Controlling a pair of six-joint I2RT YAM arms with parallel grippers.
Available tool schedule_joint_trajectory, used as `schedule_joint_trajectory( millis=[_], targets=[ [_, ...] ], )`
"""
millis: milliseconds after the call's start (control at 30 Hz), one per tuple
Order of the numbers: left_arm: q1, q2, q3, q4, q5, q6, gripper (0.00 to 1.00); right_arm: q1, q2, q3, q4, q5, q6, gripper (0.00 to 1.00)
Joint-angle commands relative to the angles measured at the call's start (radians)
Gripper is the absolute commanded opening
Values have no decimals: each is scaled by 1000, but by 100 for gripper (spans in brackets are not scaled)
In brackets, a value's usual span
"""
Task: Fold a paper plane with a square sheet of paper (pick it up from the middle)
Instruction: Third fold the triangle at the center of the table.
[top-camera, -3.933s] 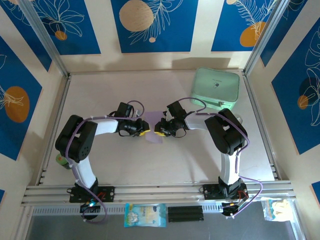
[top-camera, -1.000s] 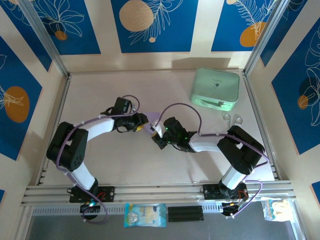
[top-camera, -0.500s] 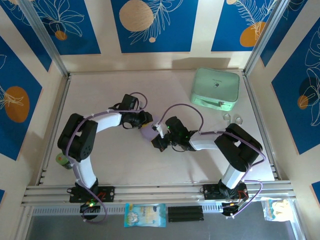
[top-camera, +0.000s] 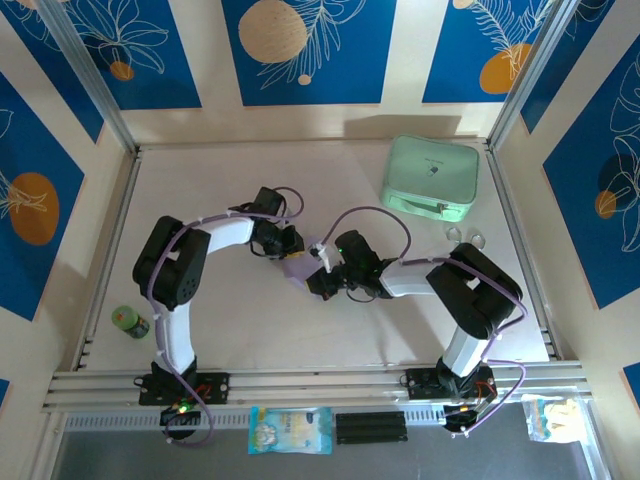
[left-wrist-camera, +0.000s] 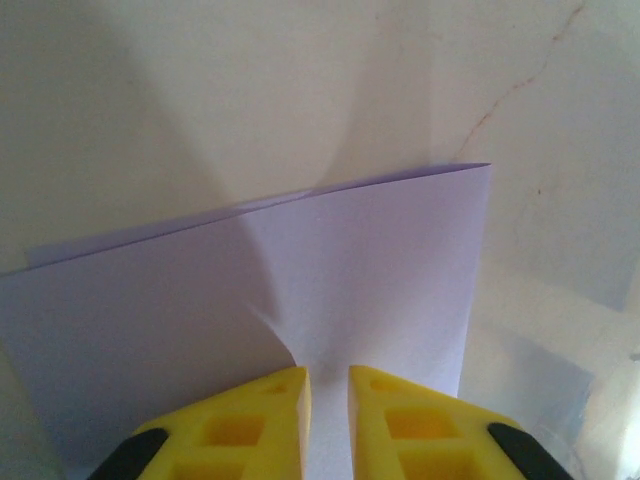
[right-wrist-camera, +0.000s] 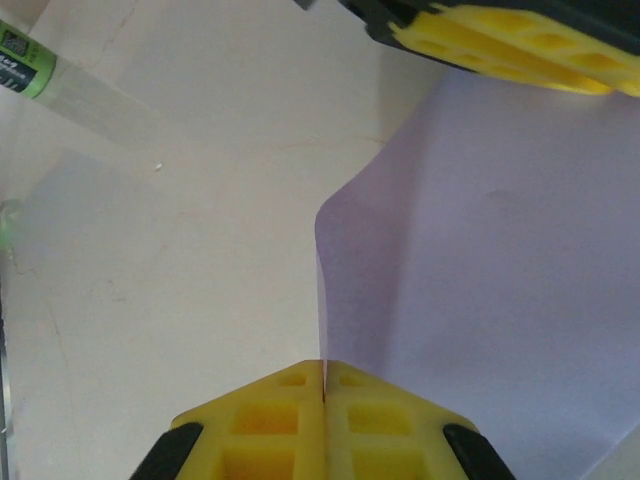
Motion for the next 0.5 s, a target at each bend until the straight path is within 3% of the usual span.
schedule_joint_trajectory(
  millis=[0,467],
  targets=[
    [-13,39,29,-75,-25,44,17,-10,22,40,-47,5,38,1],
    [-20,62,36,-82,-18,62,13,-17,54,88,-152,175,88,1]
  ],
)
